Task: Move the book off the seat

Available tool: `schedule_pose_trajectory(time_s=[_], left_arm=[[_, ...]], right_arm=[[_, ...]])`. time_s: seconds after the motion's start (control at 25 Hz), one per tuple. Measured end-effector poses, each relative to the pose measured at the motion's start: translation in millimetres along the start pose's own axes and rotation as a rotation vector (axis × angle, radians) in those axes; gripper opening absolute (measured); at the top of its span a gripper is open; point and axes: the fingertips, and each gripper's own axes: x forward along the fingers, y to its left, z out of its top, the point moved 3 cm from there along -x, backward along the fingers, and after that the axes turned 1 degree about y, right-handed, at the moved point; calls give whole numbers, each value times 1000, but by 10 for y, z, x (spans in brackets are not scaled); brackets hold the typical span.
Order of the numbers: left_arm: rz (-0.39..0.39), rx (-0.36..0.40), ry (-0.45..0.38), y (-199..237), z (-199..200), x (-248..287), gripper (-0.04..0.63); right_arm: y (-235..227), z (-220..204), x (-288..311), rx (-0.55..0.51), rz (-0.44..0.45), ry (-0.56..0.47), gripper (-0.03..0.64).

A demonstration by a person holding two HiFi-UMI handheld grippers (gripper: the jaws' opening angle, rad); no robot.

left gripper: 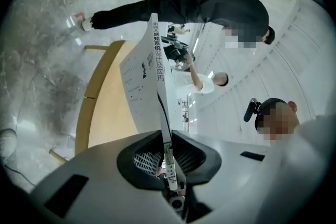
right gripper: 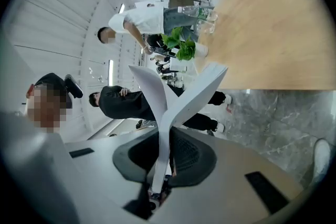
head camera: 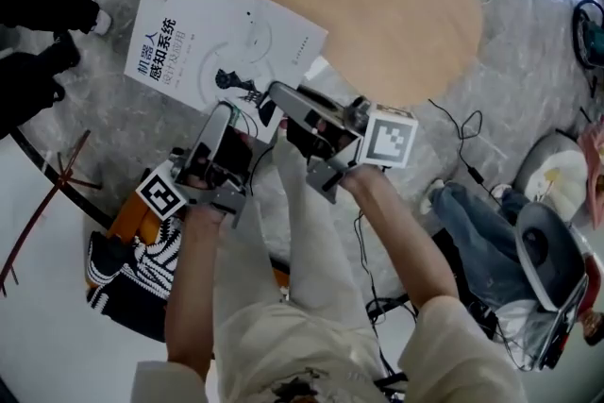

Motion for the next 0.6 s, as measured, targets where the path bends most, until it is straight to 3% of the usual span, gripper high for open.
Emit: schedule_pose_trajectory(time_s=[0.32,0.48,0.6], left_arm=[[-21,-8,73,19,20,13,53],[-3,-17,50,10,19,3,54],[5,-16,33,6,10,-3,53]], right_arm=[[15,-33,-30,-33,-3,-66,49],[-198,-73,-168,-36,-20,-40,49],[-23,-26,-40,-8,-21,-25,49]])
